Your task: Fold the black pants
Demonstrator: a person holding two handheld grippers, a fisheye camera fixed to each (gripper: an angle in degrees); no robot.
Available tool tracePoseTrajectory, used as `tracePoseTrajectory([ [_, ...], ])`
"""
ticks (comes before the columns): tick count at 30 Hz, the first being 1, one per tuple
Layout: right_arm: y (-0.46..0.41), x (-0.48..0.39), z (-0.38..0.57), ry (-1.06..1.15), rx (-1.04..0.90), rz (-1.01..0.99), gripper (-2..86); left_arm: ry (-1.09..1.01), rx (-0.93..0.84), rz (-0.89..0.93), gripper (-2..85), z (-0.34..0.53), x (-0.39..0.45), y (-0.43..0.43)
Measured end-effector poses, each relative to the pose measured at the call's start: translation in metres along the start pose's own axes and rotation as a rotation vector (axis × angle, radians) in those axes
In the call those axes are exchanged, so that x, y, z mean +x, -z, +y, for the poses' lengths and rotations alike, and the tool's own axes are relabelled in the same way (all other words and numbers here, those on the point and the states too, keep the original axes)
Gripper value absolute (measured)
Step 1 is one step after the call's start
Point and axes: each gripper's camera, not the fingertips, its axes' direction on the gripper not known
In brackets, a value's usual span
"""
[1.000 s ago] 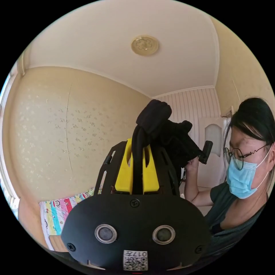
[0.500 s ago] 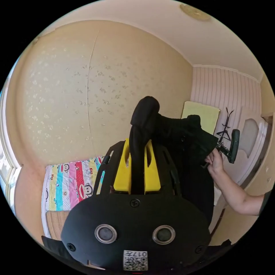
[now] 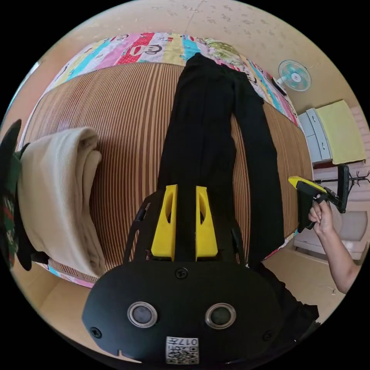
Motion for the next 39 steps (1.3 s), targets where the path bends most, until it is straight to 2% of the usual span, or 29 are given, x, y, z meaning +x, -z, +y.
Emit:
tracePoseTrajectory([
  [3,-0.035,-0.005,0.019,0.077,-0.103,-0.007,9.0,0.101,0.014,-0.006,9.9,0.042,-0.039,0.001],
  [6,-0.059,0.016,0.028,0.023,-0.169,-0.109,9.1,0.127,0.005,-0.086,11.0,0.058,-0.065,0.007],
  [9,-0.068,0.034,0.046,0.008,-0.223,-0.093,7.0,0.116,-0.072,-0.085,9.7,0.066,-0.087,-0.002],
  [11,-0.052,0.046,0.064,-0.006,-0.220,-0.077,4.6,0.099,-0.030,-0.069,5.4,0.074,-0.095,0.007],
  [12,-0.047,0.049,0.069,-0.003,-0.225,-0.090,4.4,0.061,-0.082,-0.044,3.2,0.077,-0.099,0.007],
  [17,0.019,0.094,0.102,-0.019,-0.349,-0.199,4.2,0.003,-0.177,-0.100,3.0,0.091,-0.117,0.038],
  [20,0.105,0.152,0.116,-0.129,-0.238,-0.127,5.9,0.114,-0.093,-0.160,4.5,0.090,-0.135,0.082],
  [22,0.162,0.201,0.128,-0.252,-0.142,-0.002,7.6,0.150,0.025,-0.043,5.6,0.080,-0.144,0.115],
  [25,0.240,0.288,0.160,-0.473,-0.028,0.227,9.5,0.095,0.038,0.130,6.0,0.048,-0.134,0.118],
  [27,0.256,0.332,0.179,-0.528,-0.067,0.235,10.1,0.018,0.005,0.208,6.2,0.026,-0.115,0.108],
  [29,0.258,0.366,0.203,-0.548,-0.172,0.174,9.6,-0.019,-0.016,0.307,6.4,0.009,-0.097,0.098],
  [31,0.272,0.366,0.219,-0.481,-0.171,0.138,5.9,0.027,-0.054,0.614,7.7,-0.010,-0.086,0.082],
  [34,0.305,0.364,0.241,-0.445,-0.173,-0.025,4.2,0.161,-0.116,0.901,9.5,-0.022,-0.083,0.060],
  [39,0.408,0.335,0.247,-0.345,0.013,-0.314,3.3,0.215,-0.219,1.051,13.9,-0.041,-0.068,0.057],
])
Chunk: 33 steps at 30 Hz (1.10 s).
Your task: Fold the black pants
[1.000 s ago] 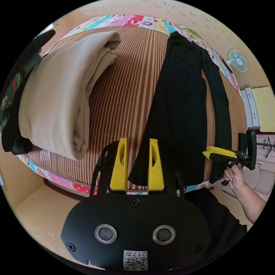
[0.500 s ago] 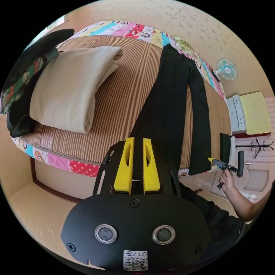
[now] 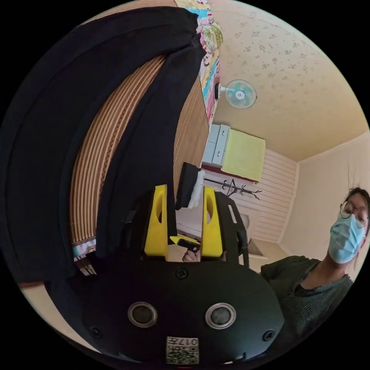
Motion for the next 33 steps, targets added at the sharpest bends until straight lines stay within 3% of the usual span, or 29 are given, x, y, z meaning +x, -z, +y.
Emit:
tracePoseTrajectory([
  [3,0.031,-0.036,-0.006,0.109,-0.027,-0.032,3.1,0.054,-0.133,0.064,17.6,-0.014,0.005,-0.015],
  [11,0.051,-0.061,-0.020,0.288,-0.168,-0.121,3.1,0.057,-0.112,0.088,18.7,-0.019,0.018,0.005],
  [14,0.057,-0.069,-0.025,0.332,-0.224,-0.178,3.1,-0.015,-0.183,-0.026,20.4,-0.017,0.031,0.014],
  [17,0.058,-0.086,-0.030,0.426,-0.292,-0.181,3.2,-0.143,-0.322,-0.276,19.7,-0.009,0.062,0.005],
  [19,0.060,-0.099,-0.034,0.507,-0.324,-0.201,3.2,-0.146,-0.383,-0.536,13.8,0.001,0.076,-0.005],
  [21,0.066,-0.108,-0.036,0.590,-0.370,-0.240,3.3,-0.163,-0.385,-0.623,6.6,0.009,0.081,-0.007],
  [25,0.083,-0.064,-0.041,0.684,-0.624,-0.215,4.1,-0.167,-0.380,-0.510,1.6,0.024,0.064,0.010],
  [28,0.113,-0.003,-0.098,0.581,-0.655,-0.134,5.2,-0.116,-0.345,-0.380,0.8,0.031,0.042,0.023],
  [31,0.145,0.038,-0.218,0.477,-0.508,-0.008,9.9,-0.108,-0.287,-0.290,0.5,0.040,0.030,0.030],
  [33,0.160,0.055,-0.310,0.367,-0.353,-0.050,12.7,-0.093,-0.258,-0.243,0.4,0.044,0.021,0.031],
])
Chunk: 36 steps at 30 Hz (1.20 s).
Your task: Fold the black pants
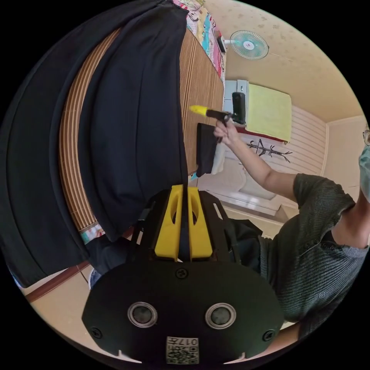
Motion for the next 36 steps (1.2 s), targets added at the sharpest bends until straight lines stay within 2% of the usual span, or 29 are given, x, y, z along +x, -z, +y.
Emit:
tracePoseTrajectory([
  [2,0.046,0.053,-0.089,-0.091,0.279,-0.083,14.0,0.019,0.024,0.046,0.3,0.004,-0.007,-0.003],
  [4,0.060,0.087,-0.152,-0.190,0.424,-0.084,14.0,0.031,0.056,0.095,0.1,0.013,-0.013,-0.005],
  [7,0.052,0.109,-0.233,-0.299,0.523,-0.074,10.3,0.013,0.109,0.136,0.1,0.027,-0.016,0.000],
  [9,0.046,0.089,-0.266,-0.361,0.574,0.008,6.5,-0.004,0.159,0.198,0.1,0.038,-0.021,0.008],
  [10,0.044,0.053,-0.283,-0.366,0.605,0.173,4.7,-0.008,0.198,0.257,0.0,0.047,-0.028,0.015],
  [11,0.038,0.002,-0.301,-0.351,0.615,0.432,4.0,-0.007,0.219,0.288,0.0,0.052,-0.032,0.019],
  [12,0.031,-0.027,-0.311,-0.322,0.618,0.570,3.9,-0.003,0.261,0.341,0.0,0.063,-0.040,0.030],
  [13,0.010,-0.087,-0.331,-0.197,0.618,0.785,3.6,0.007,0.305,0.362,0.0,0.076,-0.048,0.044],
  [14,-0.018,-0.142,-0.351,-0.040,0.613,0.900,3.5,0.018,0.321,0.358,0.0,0.082,-0.051,0.051],
  [16,-0.055,-0.202,-0.385,0.095,0.589,0.921,3.6,0.053,0.360,0.203,0.2,0.107,-0.057,0.088],
  [17,-0.078,-0.229,-0.411,0.133,0.572,0.870,3.9,0.060,0.370,0.137,0.2,0.113,-0.056,0.098],
  [19,-0.114,-0.252,-0.455,0.146,0.515,0.758,4.7,0.106,0.397,-0.093,1.0,0.132,-0.063,0.131],
  [22,-0.167,-0.257,-0.494,0.096,0.442,0.628,6.5,0.199,0.402,-0.293,2.8,0.138,-0.091,0.157],
  [25,-0.213,-0.258,-0.452,0.115,0.452,0.606,8.0,0.271,0.335,-0.425,4.7,0.127,-0.125,0.158],
  [28,-0.266,-0.244,-0.354,0.212,0.330,0.508,9.4,0.240,0.302,-0.389,8.4,0.115,-0.134,0.142],
  [30,-0.296,-0.230,-0.282,0.189,0.266,0.474,9.8,0.217,0.308,-0.406,8.9,0.113,-0.131,0.130],
  [33,-0.341,-0.212,-0.171,0.038,0.158,0.390,10.5,0.215,0.285,-0.486,8.0,0.112,-0.123,0.108],
  [36,-0.389,-0.213,-0.083,-0.105,0.079,0.205,9.5,0.195,0.247,-0.590,3.6,0.109,-0.118,0.086],
])
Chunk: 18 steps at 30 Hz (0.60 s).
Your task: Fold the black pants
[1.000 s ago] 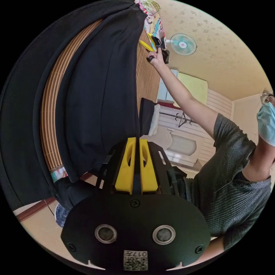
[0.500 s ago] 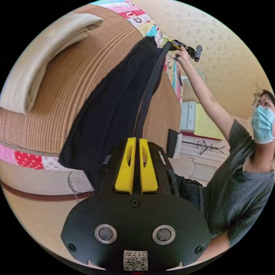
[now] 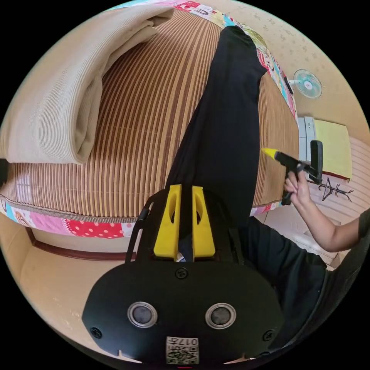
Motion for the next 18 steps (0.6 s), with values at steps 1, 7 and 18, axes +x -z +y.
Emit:
tracePoseTrajectory([
  [1,-0.019,-0.006,0.026,-0.063,-0.052,-0.030,7.7,-0.018,-0.011,-0.017,2.4,-0.001,0.006,-0.005],
  [7,-0.032,-0.044,0.068,-0.159,-0.073,-0.109,2.4,-0.195,-0.135,-0.124,-0.1,-0.014,0.042,-0.016],
  [18,-0.029,0.001,0.083,-0.209,-0.076,-0.266,6.7,-0.107,-0.071,-0.040,4.2,0.001,0.029,0.005],
])
